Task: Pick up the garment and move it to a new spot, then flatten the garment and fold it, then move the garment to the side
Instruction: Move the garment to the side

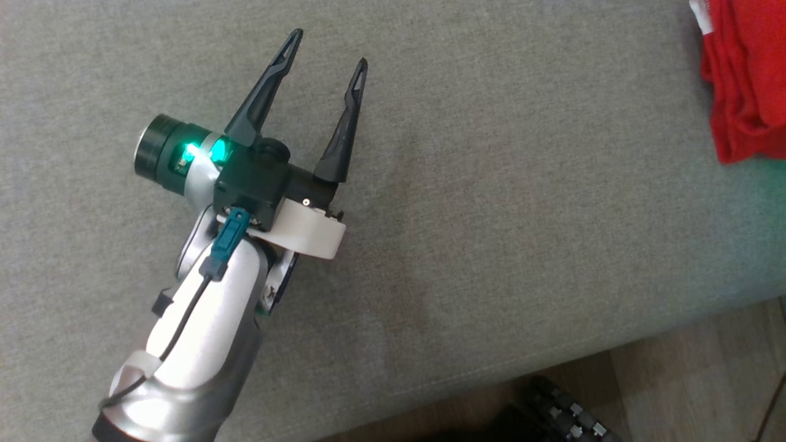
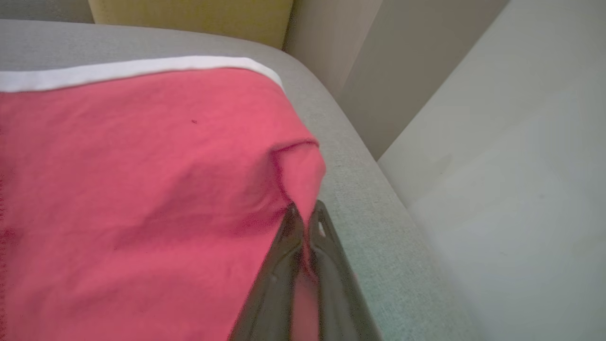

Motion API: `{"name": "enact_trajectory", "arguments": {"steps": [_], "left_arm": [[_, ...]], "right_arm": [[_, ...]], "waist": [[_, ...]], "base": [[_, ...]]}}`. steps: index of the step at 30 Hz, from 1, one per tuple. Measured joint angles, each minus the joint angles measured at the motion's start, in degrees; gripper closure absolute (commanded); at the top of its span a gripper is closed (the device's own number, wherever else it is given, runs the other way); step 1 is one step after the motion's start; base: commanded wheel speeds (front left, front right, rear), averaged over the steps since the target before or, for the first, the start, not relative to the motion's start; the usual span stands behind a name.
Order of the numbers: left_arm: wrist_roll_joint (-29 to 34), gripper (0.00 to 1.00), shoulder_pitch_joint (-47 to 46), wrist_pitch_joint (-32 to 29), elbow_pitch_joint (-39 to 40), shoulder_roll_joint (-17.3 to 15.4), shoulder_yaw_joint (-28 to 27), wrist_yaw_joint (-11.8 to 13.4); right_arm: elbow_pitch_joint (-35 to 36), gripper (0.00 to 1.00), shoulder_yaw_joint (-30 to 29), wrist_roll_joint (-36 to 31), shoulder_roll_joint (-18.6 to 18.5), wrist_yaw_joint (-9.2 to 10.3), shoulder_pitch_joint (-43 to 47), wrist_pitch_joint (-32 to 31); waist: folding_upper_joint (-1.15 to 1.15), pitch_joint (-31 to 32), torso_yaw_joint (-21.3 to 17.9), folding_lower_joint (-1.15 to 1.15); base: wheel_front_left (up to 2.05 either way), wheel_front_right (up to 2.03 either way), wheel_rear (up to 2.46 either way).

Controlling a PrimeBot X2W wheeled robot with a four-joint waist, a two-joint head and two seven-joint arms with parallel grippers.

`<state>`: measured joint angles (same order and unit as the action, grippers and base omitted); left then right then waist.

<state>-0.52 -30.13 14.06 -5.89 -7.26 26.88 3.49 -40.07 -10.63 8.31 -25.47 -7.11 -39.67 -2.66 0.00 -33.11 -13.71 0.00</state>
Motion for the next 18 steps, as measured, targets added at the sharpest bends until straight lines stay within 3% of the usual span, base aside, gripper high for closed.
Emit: {"name": "enact_trajectory", "arguments": {"steps": [2, 10, 18], "left_arm": [[-0.1, 0.00, 0.0, 0.1, -0.2, 0.0, 0.0, 0.0], [-2.2, 0.00, 2.0, 0.2, -1.6, 0.1, -0.4, 1.2], [-5.0, 0.00, 8.5, 0.2, -2.0, 0.2, -2.7, 3.8]], "right_arm": [[-0.4, 0.00, -0.9, -1.1, 0.6, 0.00, 0.2, 0.8], [4.6, 0.00, -1.4, -3.7, 4.2, 0.00, 5.2, 7.0], [17.4, 0.00, 1.2, -4.3, 11.3, 0.00, 16.7, 9.3]], "waist": [[0.00, 0.7, 0.1, 0.00], [0.00, 5.4, 0.7, 0.00], [0.00, 12.5, 2.1, 0.00]], "base": [[0.00, 0.00, 0.00], [0.00, 0.00, 0.00], [0.00, 0.00, 0.00]]}}
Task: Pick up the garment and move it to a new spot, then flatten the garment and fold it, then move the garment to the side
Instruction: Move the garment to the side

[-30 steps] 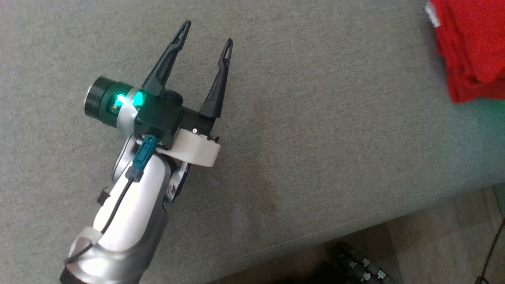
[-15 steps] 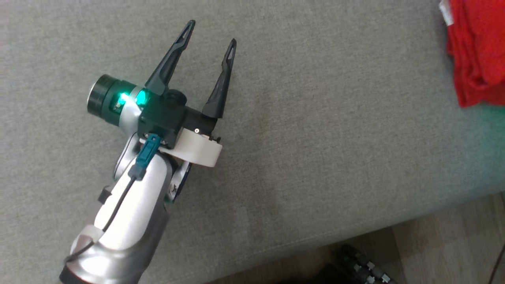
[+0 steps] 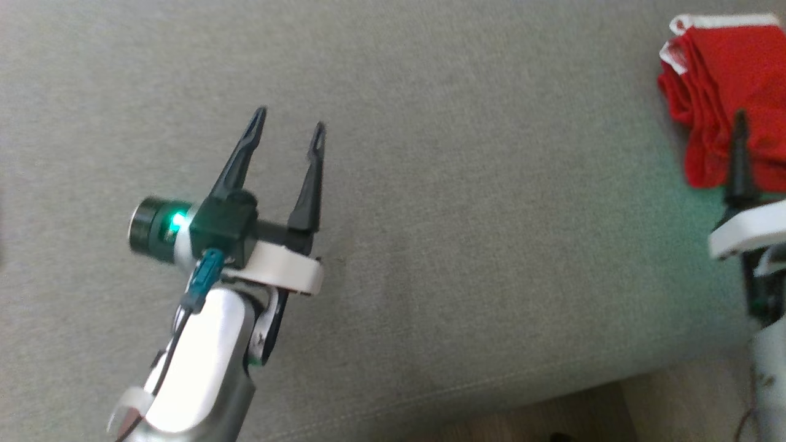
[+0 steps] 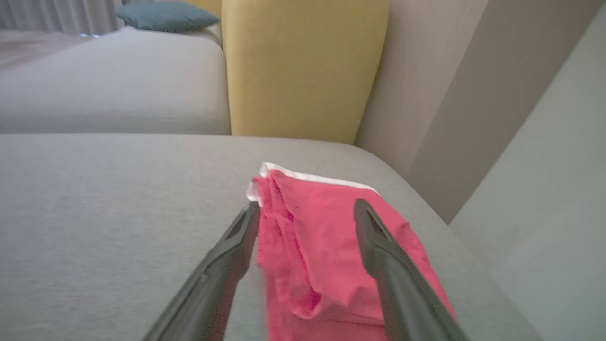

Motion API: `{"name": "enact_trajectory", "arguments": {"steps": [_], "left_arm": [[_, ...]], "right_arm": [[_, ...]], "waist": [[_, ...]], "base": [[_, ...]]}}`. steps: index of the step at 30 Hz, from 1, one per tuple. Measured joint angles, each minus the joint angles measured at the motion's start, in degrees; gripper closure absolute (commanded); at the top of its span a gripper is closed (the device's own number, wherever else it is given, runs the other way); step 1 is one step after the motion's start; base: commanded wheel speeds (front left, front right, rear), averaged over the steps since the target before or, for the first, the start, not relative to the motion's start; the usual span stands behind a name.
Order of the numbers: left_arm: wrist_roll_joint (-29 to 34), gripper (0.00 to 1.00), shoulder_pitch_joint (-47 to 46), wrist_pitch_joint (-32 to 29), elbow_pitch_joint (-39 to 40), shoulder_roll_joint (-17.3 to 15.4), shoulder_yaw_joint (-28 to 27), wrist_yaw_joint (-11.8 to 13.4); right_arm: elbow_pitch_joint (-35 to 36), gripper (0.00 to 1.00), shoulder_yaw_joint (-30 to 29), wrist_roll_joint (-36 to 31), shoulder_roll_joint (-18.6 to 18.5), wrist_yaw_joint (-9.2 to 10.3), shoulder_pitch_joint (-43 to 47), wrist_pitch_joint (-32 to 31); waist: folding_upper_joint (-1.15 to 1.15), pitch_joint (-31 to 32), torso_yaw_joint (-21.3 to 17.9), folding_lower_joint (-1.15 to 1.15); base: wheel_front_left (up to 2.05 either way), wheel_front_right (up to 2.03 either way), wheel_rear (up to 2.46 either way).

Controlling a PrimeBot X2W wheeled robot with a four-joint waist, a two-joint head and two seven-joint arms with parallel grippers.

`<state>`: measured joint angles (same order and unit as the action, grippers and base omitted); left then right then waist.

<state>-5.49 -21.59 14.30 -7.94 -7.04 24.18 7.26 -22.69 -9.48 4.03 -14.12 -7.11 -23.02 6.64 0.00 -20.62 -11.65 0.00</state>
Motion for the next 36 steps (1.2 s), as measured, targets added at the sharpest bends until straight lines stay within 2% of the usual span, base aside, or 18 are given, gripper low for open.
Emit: {"name": "enact_trajectory", "arguments": {"steps": [5, 10, 21, 36], "left_arm": [[-0.7, 0.00, 3.6, 0.0, 0.0, -0.2, -1.0, 1.1], [-1.9, 0.00, 5.9, 0.0, -0.2, -0.4, -2.4, 2.2], [-4.3, 0.00, 11.7, 0.0, -1.1, -1.9, -5.6, 3.6], [-5.9, 0.00, 18.3, -0.1, -2.8, -3.0, -5.3, 3.5]], "right_arm": [[8.9, 0.00, 2.7, 0.2, 4.1, 0.00, 6.8, -0.1], [14.9, 0.00, 5.1, 1.0, 7.7, 0.00, 11.5, -1.1], [20.2, 0.00, 7.2, 1.5, 10.1, 0.00, 18.1, -3.7], [25.1, 0.00, 7.2, 1.6, 11.4, 0.00, 27.5, -6.7]], "waist": [[0.00, 3.5, 2.3, 0.00], [0.00, 5.8, 6.1, 0.00], [0.00, 11.0, 11.9, 0.00], [0.00, 18.6, 12.5, 0.00]], "base": [[0.00, 0.00, 0.00], [0.00, 0.00, 0.00], [0.00, 0.00, 0.00], [0.00, 0.00, 0.00]]}}
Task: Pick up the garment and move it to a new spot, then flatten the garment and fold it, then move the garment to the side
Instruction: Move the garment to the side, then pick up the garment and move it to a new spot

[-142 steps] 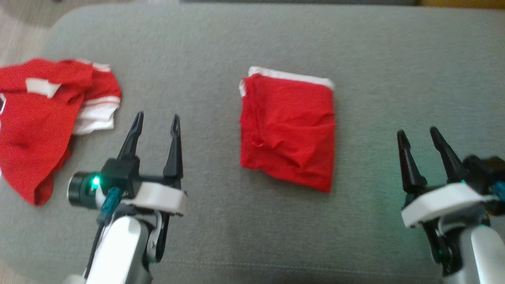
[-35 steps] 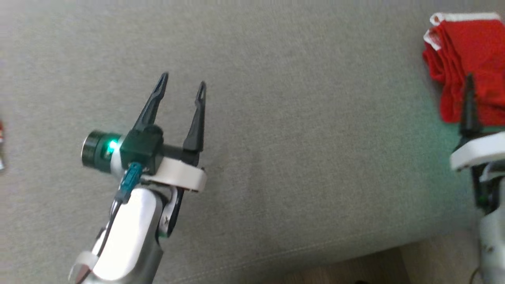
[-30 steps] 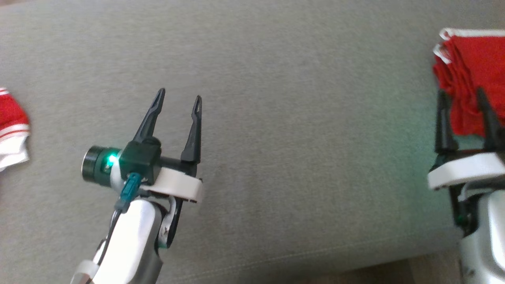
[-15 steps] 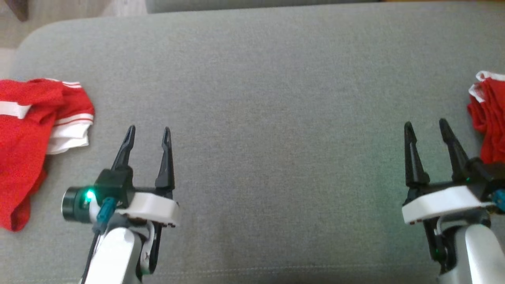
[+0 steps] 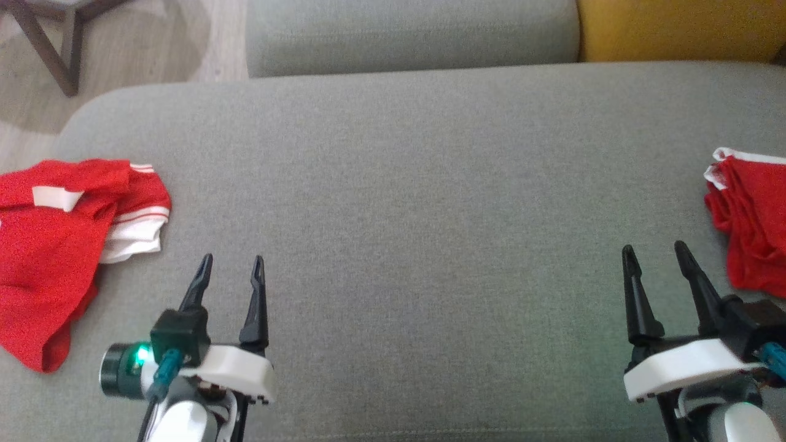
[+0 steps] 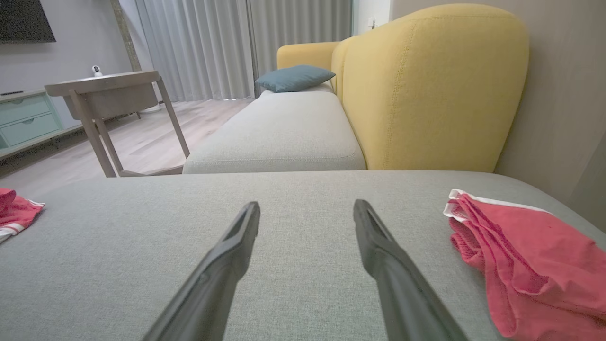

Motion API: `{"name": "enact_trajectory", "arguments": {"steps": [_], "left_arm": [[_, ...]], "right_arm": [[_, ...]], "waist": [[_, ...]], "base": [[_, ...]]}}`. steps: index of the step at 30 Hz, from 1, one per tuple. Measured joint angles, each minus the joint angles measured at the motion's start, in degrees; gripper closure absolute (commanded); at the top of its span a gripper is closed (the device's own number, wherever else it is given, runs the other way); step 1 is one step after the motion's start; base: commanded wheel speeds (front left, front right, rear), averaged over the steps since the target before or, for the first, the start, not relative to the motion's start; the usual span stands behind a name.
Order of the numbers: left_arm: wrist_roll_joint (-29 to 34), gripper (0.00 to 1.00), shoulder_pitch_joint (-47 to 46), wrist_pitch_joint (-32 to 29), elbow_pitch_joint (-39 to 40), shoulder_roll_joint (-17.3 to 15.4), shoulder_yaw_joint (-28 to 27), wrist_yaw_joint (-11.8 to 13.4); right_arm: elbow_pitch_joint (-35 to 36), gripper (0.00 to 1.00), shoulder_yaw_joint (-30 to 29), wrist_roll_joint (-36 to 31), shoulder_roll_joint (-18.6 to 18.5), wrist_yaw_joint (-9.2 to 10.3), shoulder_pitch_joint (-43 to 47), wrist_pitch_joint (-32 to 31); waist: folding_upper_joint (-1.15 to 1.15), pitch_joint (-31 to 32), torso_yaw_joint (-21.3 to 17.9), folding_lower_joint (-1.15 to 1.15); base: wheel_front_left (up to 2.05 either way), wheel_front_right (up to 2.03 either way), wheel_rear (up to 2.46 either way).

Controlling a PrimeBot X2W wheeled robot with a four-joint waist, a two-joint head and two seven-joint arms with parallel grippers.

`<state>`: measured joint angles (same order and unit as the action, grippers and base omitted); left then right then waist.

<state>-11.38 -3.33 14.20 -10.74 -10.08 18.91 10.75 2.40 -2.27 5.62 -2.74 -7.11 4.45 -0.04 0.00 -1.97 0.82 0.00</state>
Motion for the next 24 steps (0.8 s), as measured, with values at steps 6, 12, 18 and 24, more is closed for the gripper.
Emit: {"name": "enact_trajectory", "arguments": {"steps": [6, 12, 18, 24], "left_arm": [[-0.4, 0.00, 2.0, -0.6, 0.1, -0.5, 0.5, 0.0], [-0.4, 0.00, 2.1, -0.8, 0.8, -0.8, 0.7, 0.0], [-0.4, 0.00, 2.1, -1.2, 1.3, -1.0, 0.8, 0.4], [-0.4, 0.00, 2.1, -1.5, 1.5, -1.3, 1.0, 0.4]], "right_arm": [[1.7, 0.00, 0.0, 0.7, 0.1, 0.00, 2.3, -0.9], [2.4, 0.00, 0.0, 1.8, 0.1, 0.00, 2.5, -1.0], [2.4, 0.00, -0.1, 2.1, 0.1, 0.00, 2.5, -1.0], [2.4, 0.00, -0.1, 2.5, 0.1, 0.00, 2.5, -1.0]], "waist": [[0.00, 2.3, -0.1, 0.00], [0.00, 2.6, -0.2, 0.00], [0.00, 2.7, -0.2, 0.00], [0.00, 2.8, -0.1, 0.00]], "base": [[0.00, 0.00, 0.00], [0.00, 0.00, 0.00], [0.00, 0.00, 0.00], [0.00, 0.00, 0.00]]}}
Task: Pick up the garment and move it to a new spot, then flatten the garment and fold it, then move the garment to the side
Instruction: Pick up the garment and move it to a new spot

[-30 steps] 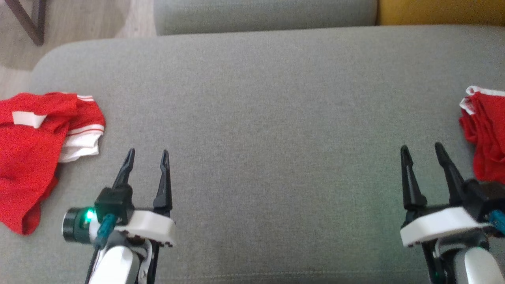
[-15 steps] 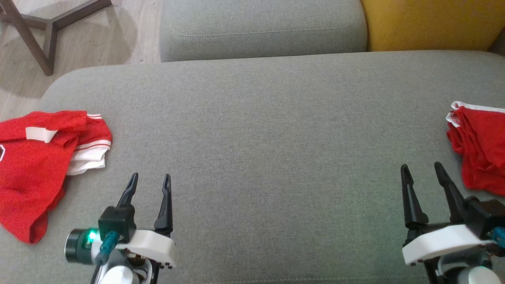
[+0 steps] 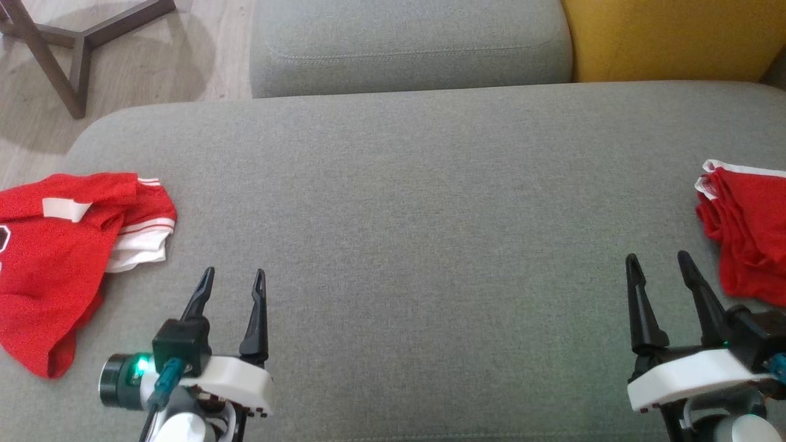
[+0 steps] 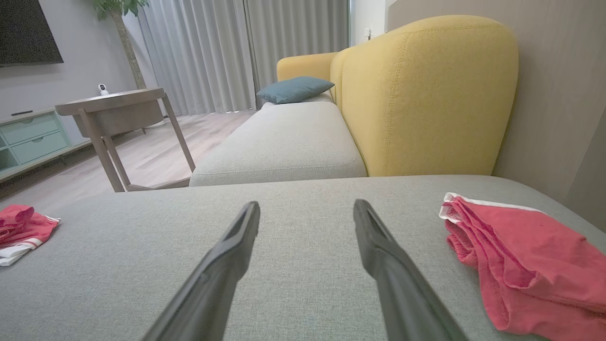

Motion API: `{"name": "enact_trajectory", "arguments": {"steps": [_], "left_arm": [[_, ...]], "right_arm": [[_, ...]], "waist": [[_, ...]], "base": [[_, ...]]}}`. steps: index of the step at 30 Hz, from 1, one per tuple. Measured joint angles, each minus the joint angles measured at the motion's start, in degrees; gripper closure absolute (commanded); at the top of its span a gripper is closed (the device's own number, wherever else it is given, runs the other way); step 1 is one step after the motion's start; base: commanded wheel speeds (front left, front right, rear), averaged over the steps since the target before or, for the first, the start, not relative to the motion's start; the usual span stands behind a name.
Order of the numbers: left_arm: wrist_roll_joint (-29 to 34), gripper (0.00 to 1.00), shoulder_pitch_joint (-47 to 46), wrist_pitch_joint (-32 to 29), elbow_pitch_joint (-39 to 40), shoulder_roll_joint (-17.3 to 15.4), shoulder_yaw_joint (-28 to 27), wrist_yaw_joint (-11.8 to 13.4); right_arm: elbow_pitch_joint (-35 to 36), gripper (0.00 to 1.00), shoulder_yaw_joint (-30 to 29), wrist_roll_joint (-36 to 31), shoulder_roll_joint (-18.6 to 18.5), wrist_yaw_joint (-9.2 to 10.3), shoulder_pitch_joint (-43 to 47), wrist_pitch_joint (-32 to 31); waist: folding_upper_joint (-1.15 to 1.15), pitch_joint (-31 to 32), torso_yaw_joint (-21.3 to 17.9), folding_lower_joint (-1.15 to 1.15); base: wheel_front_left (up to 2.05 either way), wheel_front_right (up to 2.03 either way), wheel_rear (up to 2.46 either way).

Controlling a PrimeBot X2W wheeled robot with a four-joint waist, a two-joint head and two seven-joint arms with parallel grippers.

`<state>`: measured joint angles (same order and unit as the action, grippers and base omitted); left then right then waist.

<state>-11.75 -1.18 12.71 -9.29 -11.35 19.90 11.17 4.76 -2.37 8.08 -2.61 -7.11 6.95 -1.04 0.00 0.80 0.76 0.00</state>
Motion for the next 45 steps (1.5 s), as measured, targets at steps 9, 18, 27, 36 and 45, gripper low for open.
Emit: {"name": "enact_trajectory", "arguments": {"steps": [9, 18, 27, 36, 45], "left_arm": [[0.0, 0.00, -0.2, 0.0, 0.2, -0.2, 0.3, 0.0], [0.0, 0.00, -1.9, 0.0, 0.7, -0.2, 0.7, 0.4], [0.0, 0.00, -5.4, 0.9, 0.6, -0.1, 1.2, 0.4], [0.0, 0.00, -5.4, 1.3, 0.6, 0.3, 0.7, 0.4], [-0.6, 0.00, -6.6, 1.6, 0.8, 1.4, -0.3, 1.0]], "right_arm": [[-0.1, 0.00, -0.5, 0.1, 0.0, 0.00, 0.1, 0.0], [0.1, 0.00, -0.5, 0.1, 0.0, 0.00, 0.3, -0.1], [1.5, 0.00, 1.0, -0.6, 0.0, 0.00, -0.6, -1.5], [2.9, 0.00, 1.5, -1.3, 0.1, 0.00, -1.8, -2.0], [4.9, 0.00, 1.6, -2.7, 0.0, 0.00, -3.8, -3.5]], "waist": [[0.00, -0.2, 1.8, 0.00], [0.00, -0.9, 6.9, 0.00], [0.00, -2.4, 15.8, 0.00], [0.00, -4.1, 22.9, 0.00], [0.00, -8.1, 24.0, 0.00]], "base": [[0.00, 0.00, 0.00], [0.00, 0.00, 0.00], [0.00, 0.00, 0.00], [0.00, 0.00, 0.00], [0.00, 0.00, 0.00]]}}
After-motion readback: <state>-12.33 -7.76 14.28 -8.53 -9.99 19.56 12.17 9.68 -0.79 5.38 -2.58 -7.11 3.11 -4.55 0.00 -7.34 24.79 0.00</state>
